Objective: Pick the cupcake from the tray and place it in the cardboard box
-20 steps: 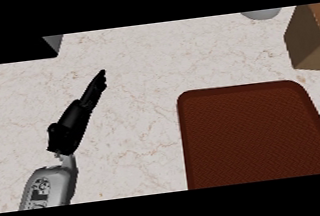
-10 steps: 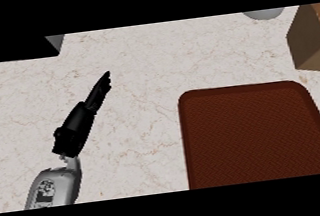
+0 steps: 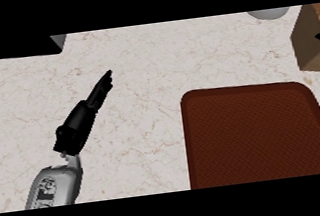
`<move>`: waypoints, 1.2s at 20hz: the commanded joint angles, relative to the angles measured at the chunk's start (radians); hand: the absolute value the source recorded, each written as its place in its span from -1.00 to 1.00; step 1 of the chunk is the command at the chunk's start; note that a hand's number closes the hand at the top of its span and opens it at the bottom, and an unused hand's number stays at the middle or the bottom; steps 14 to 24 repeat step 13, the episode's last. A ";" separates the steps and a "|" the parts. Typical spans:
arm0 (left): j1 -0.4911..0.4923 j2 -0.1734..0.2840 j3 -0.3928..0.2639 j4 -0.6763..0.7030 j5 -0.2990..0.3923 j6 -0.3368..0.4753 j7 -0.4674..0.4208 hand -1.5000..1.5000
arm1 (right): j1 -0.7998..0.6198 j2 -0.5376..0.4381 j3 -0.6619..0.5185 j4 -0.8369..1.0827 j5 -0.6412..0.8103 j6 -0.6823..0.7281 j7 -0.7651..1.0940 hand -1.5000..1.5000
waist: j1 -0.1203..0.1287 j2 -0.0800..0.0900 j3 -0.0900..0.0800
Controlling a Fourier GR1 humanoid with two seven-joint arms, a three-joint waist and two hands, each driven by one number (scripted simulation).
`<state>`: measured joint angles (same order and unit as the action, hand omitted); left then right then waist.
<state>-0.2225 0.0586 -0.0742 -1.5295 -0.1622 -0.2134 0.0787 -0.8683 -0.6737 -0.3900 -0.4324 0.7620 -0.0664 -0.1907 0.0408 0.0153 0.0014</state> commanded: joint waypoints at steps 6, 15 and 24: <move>0.005 0.003 0.002 -0.023 0.002 -0.003 0.011 0.00 | -0.027 -0.033 -0.230 0.099 -0.225 -0.025 -0.202 -1.00 | -0.008 0.003 0.004; 0.016 -0.024 -0.008 -0.039 -0.007 0.024 0.031 0.00 | -0.008 -0.130 -0.418 0.157 -0.418 0.100 -0.286 -1.00 | -0.010 0.002 0.004; 0.016 -0.024 -0.008 -0.039 -0.007 0.024 0.031 0.00 | -0.008 -0.130 -0.418 0.157 -0.418 0.100 -0.286 -1.00 | -0.010 0.002 0.004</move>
